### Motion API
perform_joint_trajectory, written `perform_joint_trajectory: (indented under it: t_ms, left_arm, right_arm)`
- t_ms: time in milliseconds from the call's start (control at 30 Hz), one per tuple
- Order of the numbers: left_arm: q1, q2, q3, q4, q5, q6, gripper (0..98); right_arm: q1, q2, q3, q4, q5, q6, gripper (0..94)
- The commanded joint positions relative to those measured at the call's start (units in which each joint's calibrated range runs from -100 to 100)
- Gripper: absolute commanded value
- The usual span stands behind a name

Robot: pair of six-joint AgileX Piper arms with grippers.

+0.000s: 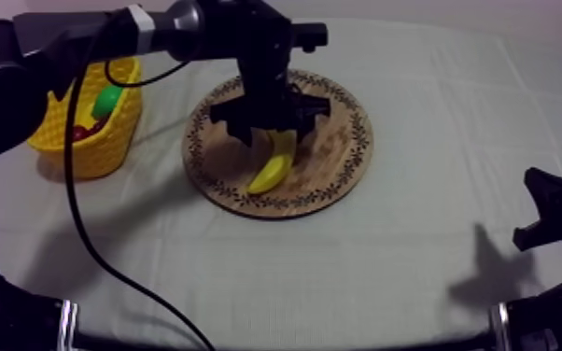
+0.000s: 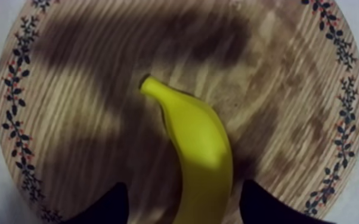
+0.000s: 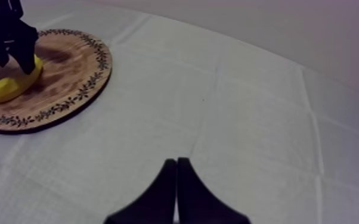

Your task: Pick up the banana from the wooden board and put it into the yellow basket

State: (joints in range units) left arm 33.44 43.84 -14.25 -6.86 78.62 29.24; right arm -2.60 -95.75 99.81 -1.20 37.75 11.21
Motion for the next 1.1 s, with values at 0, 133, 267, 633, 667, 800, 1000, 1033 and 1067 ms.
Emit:
perform_joint_trajectory:
  t_ms: [0,133,267,633,667,800,1000,1033,1067]
  left_arm:
    - [-0.01,0.67,-0.94,0.40,0.42,-0.20,68.7]
    - [-0.03,1.88,-2.58,1.40,1.04,-1.22,67.7]
    - [-0.03,2.69,-3.07,2.33,1.63,-2.13,66.7]
    - [-0.30,4.55,-3.68,5.05,2.57,-4.84,62.9]
    - [-0.35,4.70,-3.86,5.22,2.66,-5.03,62.6]
    - [-0.55,5.25,-4.59,5.84,2.92,-5.78,61.6]
    - [-0.89,6.15,-5.79,6.79,3.39,-7.09,59.0]
    - [-0.94,6.37,-6.11,6.94,3.57,-7.33,58.1]
    - [-0.99,6.60,-6.43,7.05,3.81,-7.51,57.3]
  right_arm:
    - [0.00,0.00,-0.03,0.01,-0.01,0.03,0.3]
    - [0.00,0.00,-0.03,0.01,-0.01,0.05,0.3]
    - [0.00,0.00,-0.03,0.01,-0.01,0.05,0.3]
    - [0.00,0.00,-0.03,0.01,-0.01,0.03,0.3]
    - [0.00,0.00,-0.03,0.01,-0.01,0.02,0.3]
    - [0.00,0.00,-0.03,0.01,-0.01,0.01,0.3]
    - [0.00,0.00,-0.03,0.01,-0.01,0.00,0.3]
    - [0.00,0.00,-0.03,0.01,-0.01,0.00,0.3]
    - [0.00,0.00,-0.03,0.01,-0.01,0.00,0.3]
